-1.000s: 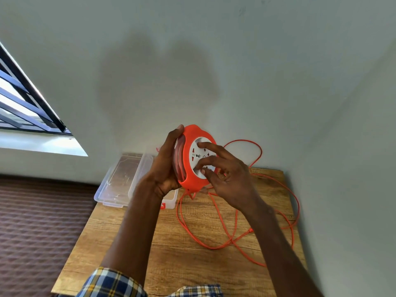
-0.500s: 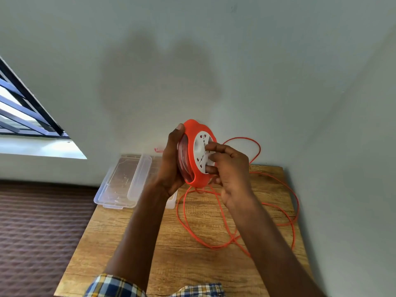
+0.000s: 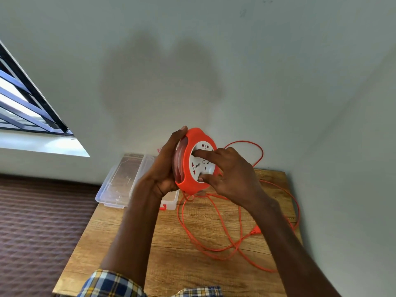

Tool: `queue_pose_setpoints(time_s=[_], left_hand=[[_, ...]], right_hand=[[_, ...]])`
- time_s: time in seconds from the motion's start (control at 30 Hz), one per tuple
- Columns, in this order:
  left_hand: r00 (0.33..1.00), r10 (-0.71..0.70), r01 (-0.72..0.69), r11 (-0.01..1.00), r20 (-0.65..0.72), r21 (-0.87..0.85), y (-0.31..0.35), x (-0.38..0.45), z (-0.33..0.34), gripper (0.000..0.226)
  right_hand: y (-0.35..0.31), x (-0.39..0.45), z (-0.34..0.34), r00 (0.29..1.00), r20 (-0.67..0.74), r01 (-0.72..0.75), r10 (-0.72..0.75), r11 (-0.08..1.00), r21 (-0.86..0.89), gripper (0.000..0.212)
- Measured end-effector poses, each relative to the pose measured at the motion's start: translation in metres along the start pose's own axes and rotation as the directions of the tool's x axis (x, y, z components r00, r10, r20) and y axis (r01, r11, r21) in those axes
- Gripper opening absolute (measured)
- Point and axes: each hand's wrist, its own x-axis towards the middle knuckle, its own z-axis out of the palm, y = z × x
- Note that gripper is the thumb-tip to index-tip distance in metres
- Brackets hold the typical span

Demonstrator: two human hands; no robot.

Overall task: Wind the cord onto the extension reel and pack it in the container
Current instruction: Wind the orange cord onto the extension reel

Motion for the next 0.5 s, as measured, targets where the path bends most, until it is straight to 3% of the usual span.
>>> queue_pose_setpoints(time_s=[0.13, 0.2, 0.3, 0.4, 0.47, 0.5], left_hand=[[0.996, 0.078, -0.078, 0.997, -0.034, 0.001, -0.003, 0.000, 0.005, 0.068], [0.993, 0.111, -0.110, 0.994, -0.035, 0.028, -0.003, 0.000, 0.008, 0.067], [0.990, 0.132, -0.130, 0.990, -0.042, 0.051, -0.004, 0.002, 0.017, 0.063], [0.988, 0.143, -0.140, 0.989, -0.056, 0.049, -0.008, 0.005, 0.024, 0.062], [0.991, 0.128, -0.125, 0.991, -0.050, 0.054, -0.007, 0.005, 0.022, 0.062], [0.993, 0.109, -0.107, 0.992, -0.040, 0.061, -0.005, 0.005, 0.019, 0.063]], right_hand=[[-0.001, -0.003, 0.009, 0.983, -0.167, -0.070, 0.072, 0.997, 0.014, 0.063], [-0.007, -0.004, 0.012, 0.952, -0.216, -0.181, 0.215, 0.969, 0.170, 0.066], [-0.020, -0.004, 0.020, 0.850, -0.197, -0.311, 0.489, 0.767, 0.560, 0.069], [-0.026, 0.000, 0.025, 0.754, -0.102, -0.391, 0.649, 0.568, 0.725, 0.064], [-0.024, 0.000, 0.023, 0.769, -0.056, -0.429, 0.636, 0.579, 0.693, 0.061], [-0.021, -0.001, 0.021, 0.798, -0.060, -0.432, 0.600, 0.639, 0.637, 0.059]])
